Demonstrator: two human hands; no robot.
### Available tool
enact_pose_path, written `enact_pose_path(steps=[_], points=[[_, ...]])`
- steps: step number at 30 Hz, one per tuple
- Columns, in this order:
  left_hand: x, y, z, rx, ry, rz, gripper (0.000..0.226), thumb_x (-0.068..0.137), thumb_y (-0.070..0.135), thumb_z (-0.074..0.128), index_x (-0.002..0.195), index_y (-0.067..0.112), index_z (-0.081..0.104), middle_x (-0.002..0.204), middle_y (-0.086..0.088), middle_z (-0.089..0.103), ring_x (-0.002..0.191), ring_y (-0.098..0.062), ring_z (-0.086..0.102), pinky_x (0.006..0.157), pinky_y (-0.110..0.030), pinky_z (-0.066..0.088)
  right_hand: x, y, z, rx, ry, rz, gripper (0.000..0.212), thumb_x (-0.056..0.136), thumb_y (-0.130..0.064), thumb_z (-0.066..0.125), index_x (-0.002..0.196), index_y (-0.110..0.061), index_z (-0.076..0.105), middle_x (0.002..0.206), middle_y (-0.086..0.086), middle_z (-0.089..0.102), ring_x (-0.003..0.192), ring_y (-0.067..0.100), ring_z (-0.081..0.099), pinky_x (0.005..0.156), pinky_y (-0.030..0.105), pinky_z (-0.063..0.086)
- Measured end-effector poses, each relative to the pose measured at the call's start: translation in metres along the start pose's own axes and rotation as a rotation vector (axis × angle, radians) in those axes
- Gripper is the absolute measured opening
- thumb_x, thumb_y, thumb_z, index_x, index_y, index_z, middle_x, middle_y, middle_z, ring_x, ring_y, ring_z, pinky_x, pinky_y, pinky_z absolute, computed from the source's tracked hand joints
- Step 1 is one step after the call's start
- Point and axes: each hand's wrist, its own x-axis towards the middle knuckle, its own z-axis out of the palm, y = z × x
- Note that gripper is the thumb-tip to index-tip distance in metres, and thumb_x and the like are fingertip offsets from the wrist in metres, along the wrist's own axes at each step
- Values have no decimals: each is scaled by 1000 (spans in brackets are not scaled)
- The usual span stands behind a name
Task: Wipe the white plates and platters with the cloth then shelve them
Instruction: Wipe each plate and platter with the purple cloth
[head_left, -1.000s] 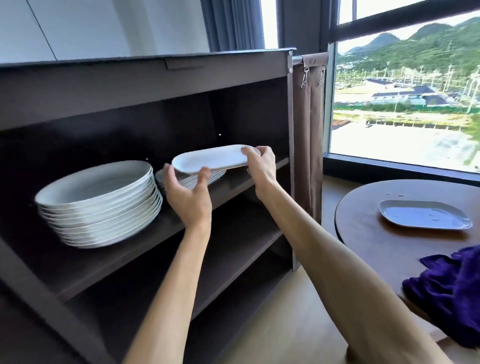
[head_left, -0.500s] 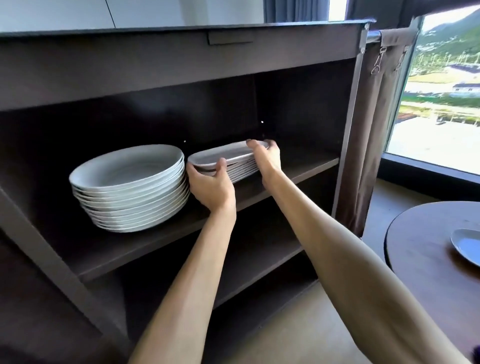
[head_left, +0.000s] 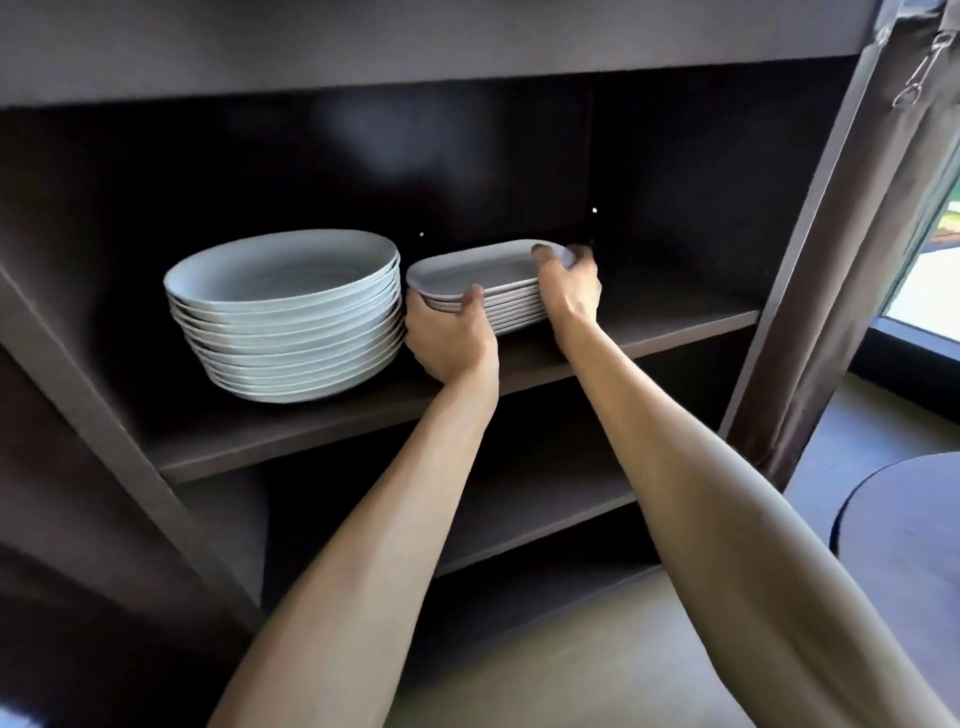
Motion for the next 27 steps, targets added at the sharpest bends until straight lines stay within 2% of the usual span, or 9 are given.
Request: enact_pose_path(steps=[6, 10, 12, 13, 15, 18, 21, 24, 27], points=[[-10, 3, 2, -14, -27, -14, 55, 84, 27, 82, 132, 9, 60, 130, -7, 67, 120, -26, 63, 92, -23, 43, -3, -1, -7, 37, 5, 50, 60, 95, -44, 56, 142, -6, 50, 138, 15, 58, 128, 34, 53, 108, 42, 43], [-40, 4, -7, -91, -60, 97, 58, 90, 20, 73, 141, 3, 51, 143, -13, 52, 135, -26, 50, 114, -36, 40, -15, -5, -25, 39, 41, 60, 52, 95, -36, 58, 138, -6, 55, 133, 13, 63, 125, 29, 57, 108, 41, 44], [-68, 4, -9, -136, -95, 250, 56, 94, 16, 69, 144, 3, 47, 156, -16, 38, 148, -24, 33, 120, -21, 26, -23, -6, -45, -13, 73, 32, 38, 93, -28, 59, 125, -8, 65, 118, 7, 69, 115, 25, 62, 102, 37, 49], [-80, 2, -9, -153, -126, 321, 50, 95, 15, 68, 140, 4, 51, 157, -16, 37, 150, -22, 31, 119, -17, 24, -28, -6, -57, -32, 87, 15, 30, 92, -23, 59, 117, -9, 69, 110, 4, 71, 109, 23, 65, 99, 36, 51], [-105, -1, -2, -193, -238, 402, 27, 94, 14, 70, 119, 5, 66, 148, -12, 50, 143, -17, 41, 117, -30, 36, -42, -5, -89, -55, 114, -31, 22, 89, -17, 57, 102, -13, 74, 97, 0, 74, 96, 19, 69, 93, 37, 56], [-144, -6, 15, -205, -469, 312, 3, 91, 12, 72, 91, 10, 74, 123, -4, 66, 113, -4, 61, 96, -32, 51, -65, 3, -151, -131, 186, -52, 18, 85, -15, 57, 81, -21, 74, 78, -1, 75, 82, 17, 72, 83, 36, 60], [-193, -19, 31, -161, -716, 183, 7, 90, 13, 73, 90, 7, 77, 92, -1, 74, 87, -4, 68, 88, -28, 56, -92, 18, -233, -407, 211, 79, 13, 89, -22, 64, 93, -17, 75, 86, 2, 74, 84, 19, 73, 79, 36, 62], [-235, -29, 46, -23, -967, 82, 10, 91, 13, 69, 87, 8, 77, 83, -5, 75, 83, -19, 71, 82, -32, 58, -125, 34, -312, -709, 156, 347, 25, 89, -28, 73, 104, -9, 70, 98, 8, 69, 87, 20, 69, 67, 30, 57], [-273, -38, 65, 59, -1118, -49, 12, 87, 6, 65, 81, 8, 75, 82, -12, 75, 83, -26, 69, 78, -34, 55, -170, 54, -363, -1001, 381, 540, 44, 91, -34, 63, 128, -9, 61, 132, 20, 57, 125, 36, 52, 105, 45, 43]])
